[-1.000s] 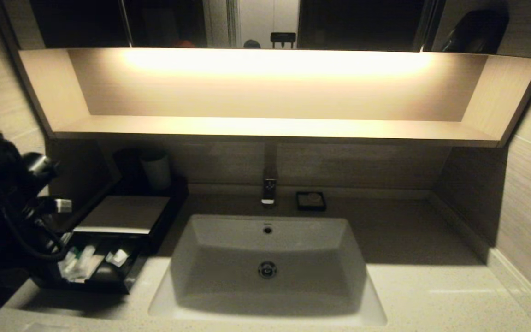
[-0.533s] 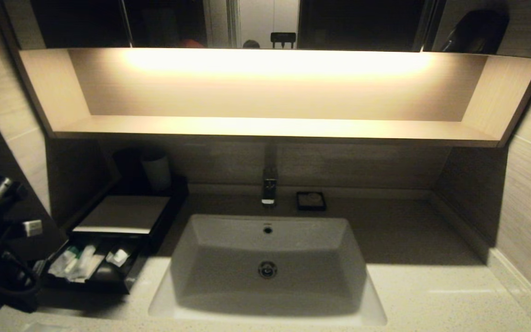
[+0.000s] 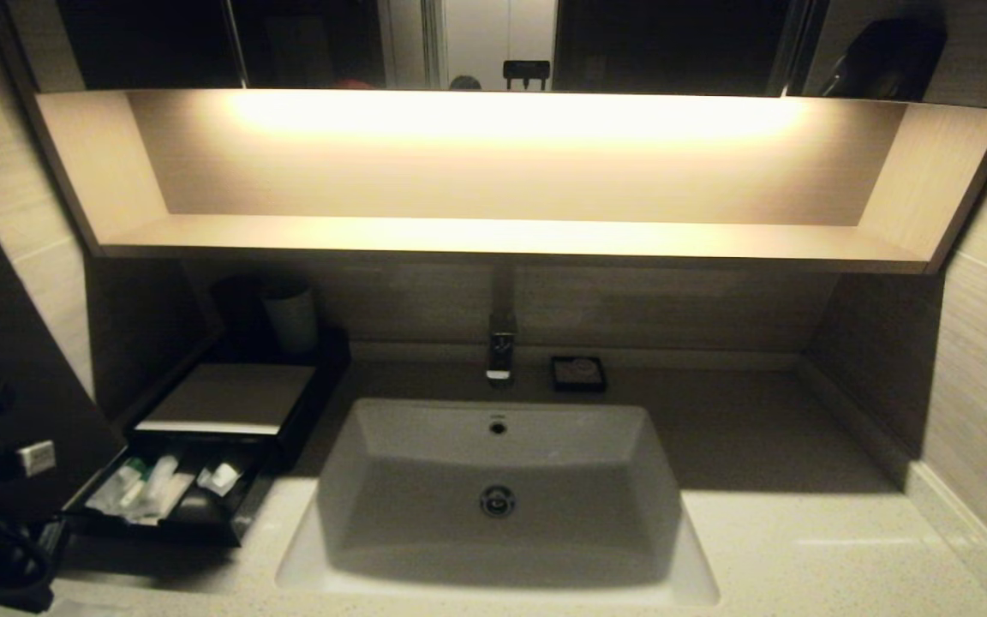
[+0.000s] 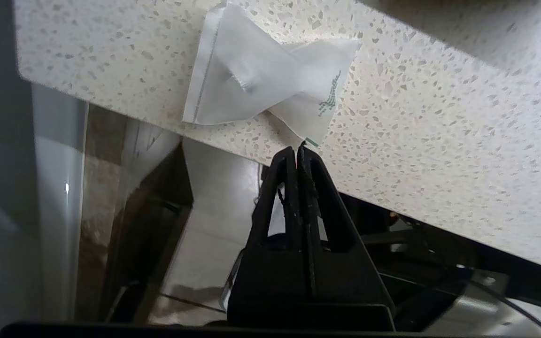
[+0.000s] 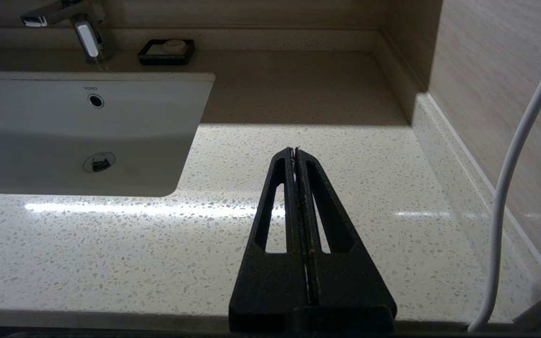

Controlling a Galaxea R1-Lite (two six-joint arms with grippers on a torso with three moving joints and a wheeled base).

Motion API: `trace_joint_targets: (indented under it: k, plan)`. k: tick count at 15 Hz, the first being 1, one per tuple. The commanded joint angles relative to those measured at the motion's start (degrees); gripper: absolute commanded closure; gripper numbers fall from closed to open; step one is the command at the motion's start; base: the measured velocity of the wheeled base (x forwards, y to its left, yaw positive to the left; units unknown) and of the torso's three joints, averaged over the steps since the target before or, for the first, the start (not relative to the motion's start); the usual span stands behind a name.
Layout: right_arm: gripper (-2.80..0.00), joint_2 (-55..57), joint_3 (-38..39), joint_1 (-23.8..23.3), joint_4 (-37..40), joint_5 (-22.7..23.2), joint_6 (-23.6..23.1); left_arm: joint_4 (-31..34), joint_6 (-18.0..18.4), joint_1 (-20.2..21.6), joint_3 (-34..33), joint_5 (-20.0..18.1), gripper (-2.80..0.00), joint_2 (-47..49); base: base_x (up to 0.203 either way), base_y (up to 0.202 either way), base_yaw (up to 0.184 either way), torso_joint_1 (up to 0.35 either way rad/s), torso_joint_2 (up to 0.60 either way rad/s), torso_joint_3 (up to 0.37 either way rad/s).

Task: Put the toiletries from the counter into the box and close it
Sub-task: Pick up the bathroom toiletry

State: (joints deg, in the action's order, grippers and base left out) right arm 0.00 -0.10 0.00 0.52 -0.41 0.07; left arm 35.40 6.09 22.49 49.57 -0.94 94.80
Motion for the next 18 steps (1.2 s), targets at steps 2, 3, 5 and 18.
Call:
trace_joint_targets:
  k: [2, 3, 5, 18]
  plan:
    - [0.00, 0.00, 0.01, 0.00, 0.00, -0.02, 0.01, -3.40, 1.17, 0.10, -4.12, -0.08, 0.00, -0.07, 0.000, 0.000, 0.000, 0.000, 0.00, 0.000]
    - [0.00, 0.00, 0.01, 0.00, 0.00, -0.02, 0.01, -5.08, 1.59, 0.10, -5.01, -0.11, 0.00, 0.08, 0.000, 0.000, 0.000, 0.000, 0.00, 0.000]
    - [0.00, 0.00, 0.01, 0.00, 0.00, -0.02, 0.01, -7.09, 2.43, 0.02, -6.08, -0.20, 0.00, 0.49, 0.000, 0.000, 0.000, 0.000, 0.00, 0.000]
    - [0.00, 0.00, 0.01, 0.00, 0.00, -0.02, 0.01, -13.52, 2.70, -0.61, -7.38, -0.20, -2.80, 5.20, 0.000, 0.000, 0.000, 0.000, 0.00, 0.000]
